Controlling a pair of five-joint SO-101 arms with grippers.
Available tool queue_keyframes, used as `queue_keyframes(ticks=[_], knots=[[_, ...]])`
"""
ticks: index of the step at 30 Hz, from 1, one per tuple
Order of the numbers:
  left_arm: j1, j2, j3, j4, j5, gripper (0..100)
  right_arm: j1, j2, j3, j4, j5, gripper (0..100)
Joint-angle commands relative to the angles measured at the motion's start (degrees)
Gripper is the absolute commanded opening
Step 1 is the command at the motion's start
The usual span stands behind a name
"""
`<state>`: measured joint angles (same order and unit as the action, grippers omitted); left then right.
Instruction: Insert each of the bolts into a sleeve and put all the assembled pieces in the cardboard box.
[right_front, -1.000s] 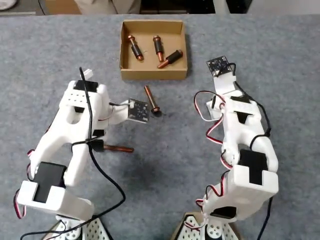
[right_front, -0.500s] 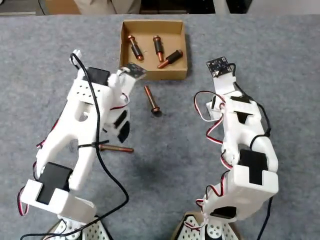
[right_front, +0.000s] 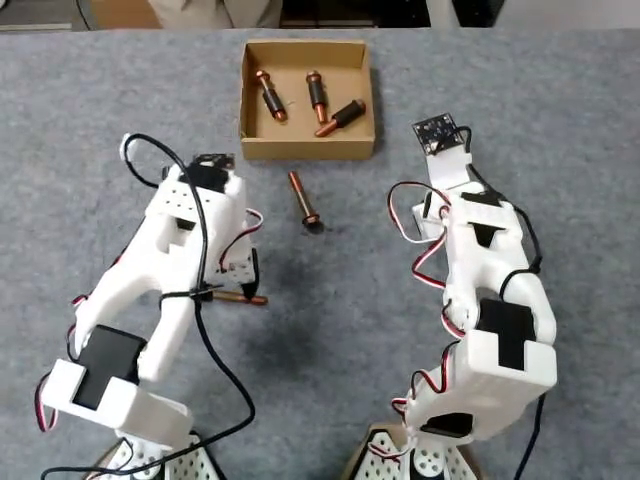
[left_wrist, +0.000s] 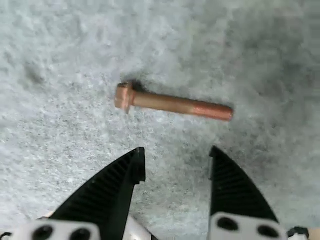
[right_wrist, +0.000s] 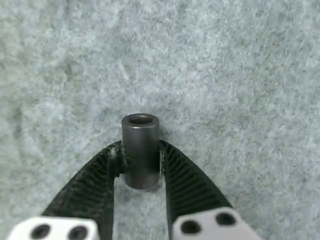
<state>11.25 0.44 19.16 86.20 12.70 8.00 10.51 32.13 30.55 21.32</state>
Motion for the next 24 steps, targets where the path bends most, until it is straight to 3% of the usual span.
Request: queue_keyframes(ticks=[1, 9, 18, 24], knots=[[-2.1, -2.3, 1.2, -2.9, 1.1, 23, 0.4, -2.9, -0.9, 0.0, -0.3, 0.2], [-3.1, -2.3, 6.8, -9.9, 1.2, 23, 0.5, -4.9, 1.7, -2.5, -0.4, 0.2], [-4.3, -2.3, 22.1, -29.2, 1.1, 23, 0.4, -4.7, 1.5, -2.5, -0.2, 0.2], [-4.9, -2.5, 22.3, -29.4, 0.8, 23, 0.2, -4.7, 1.5, -2.5, -0.3, 0.2]])
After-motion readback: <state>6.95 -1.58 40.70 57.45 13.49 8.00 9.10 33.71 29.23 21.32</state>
